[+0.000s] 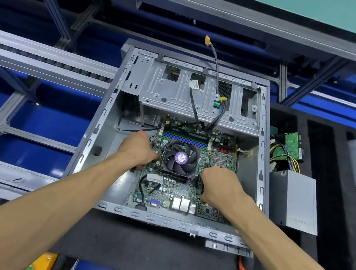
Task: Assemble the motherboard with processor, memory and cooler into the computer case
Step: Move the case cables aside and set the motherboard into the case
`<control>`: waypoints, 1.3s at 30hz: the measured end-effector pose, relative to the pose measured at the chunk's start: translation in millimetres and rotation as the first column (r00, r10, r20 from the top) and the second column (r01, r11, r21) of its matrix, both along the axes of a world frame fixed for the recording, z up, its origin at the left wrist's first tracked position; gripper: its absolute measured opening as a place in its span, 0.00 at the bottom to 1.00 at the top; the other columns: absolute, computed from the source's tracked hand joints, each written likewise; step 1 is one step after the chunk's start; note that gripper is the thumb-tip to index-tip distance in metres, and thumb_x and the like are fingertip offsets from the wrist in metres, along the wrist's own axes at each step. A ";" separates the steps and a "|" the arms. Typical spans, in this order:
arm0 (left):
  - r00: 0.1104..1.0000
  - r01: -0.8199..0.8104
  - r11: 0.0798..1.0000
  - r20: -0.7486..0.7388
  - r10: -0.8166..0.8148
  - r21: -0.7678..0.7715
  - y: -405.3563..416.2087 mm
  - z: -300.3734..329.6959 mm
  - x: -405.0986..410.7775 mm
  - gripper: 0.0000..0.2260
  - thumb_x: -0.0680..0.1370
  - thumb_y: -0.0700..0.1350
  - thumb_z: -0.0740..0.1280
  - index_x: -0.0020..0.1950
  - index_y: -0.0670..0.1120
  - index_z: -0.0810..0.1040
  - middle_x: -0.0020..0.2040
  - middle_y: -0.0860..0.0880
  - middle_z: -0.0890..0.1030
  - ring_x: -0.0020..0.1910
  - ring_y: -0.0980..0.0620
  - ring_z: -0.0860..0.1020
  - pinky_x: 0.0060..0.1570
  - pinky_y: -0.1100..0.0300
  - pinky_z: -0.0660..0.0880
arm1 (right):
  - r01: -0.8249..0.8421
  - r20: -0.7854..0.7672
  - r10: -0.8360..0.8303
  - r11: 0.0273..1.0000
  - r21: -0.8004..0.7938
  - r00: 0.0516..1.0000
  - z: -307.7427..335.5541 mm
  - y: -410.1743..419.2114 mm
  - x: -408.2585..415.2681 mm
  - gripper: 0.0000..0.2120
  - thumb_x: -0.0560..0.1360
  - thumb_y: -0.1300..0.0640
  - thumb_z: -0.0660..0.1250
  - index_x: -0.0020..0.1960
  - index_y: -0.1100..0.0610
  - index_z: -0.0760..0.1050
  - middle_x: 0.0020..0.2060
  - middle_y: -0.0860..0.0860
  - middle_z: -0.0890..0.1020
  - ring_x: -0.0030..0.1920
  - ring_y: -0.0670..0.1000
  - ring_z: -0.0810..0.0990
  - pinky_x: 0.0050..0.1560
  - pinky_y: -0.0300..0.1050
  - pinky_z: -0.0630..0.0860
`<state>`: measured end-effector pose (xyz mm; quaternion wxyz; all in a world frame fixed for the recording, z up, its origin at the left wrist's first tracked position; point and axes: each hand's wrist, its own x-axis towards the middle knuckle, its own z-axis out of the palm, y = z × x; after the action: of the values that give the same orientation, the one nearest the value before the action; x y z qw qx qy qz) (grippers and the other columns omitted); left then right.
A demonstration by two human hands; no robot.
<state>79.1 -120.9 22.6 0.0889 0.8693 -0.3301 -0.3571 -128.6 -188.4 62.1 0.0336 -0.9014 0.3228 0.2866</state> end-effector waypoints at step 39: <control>0.999 -0.002 1.000 -0.033 0.001 -0.025 2.3 6.8 -6.4 0.14 0.71 0.42 0.74 0.33 0.43 0.71 0.30 0.44 0.76 0.29 0.43 0.84 0.30 0.50 0.81 | 0.002 -0.039 -0.003 0.999 -0.032 0.999 3.7 1.3 1.4 0.09 0.77 0.61 0.67 0.41 0.56 0.69 0.38 0.50 0.75 0.40 0.55 0.79 0.38 0.45 0.71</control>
<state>72.7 -118.6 29.4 0.1056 0.8623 -0.3322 -0.3673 -127.2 -187.1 65.8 0.0133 -0.8956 0.3291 0.2989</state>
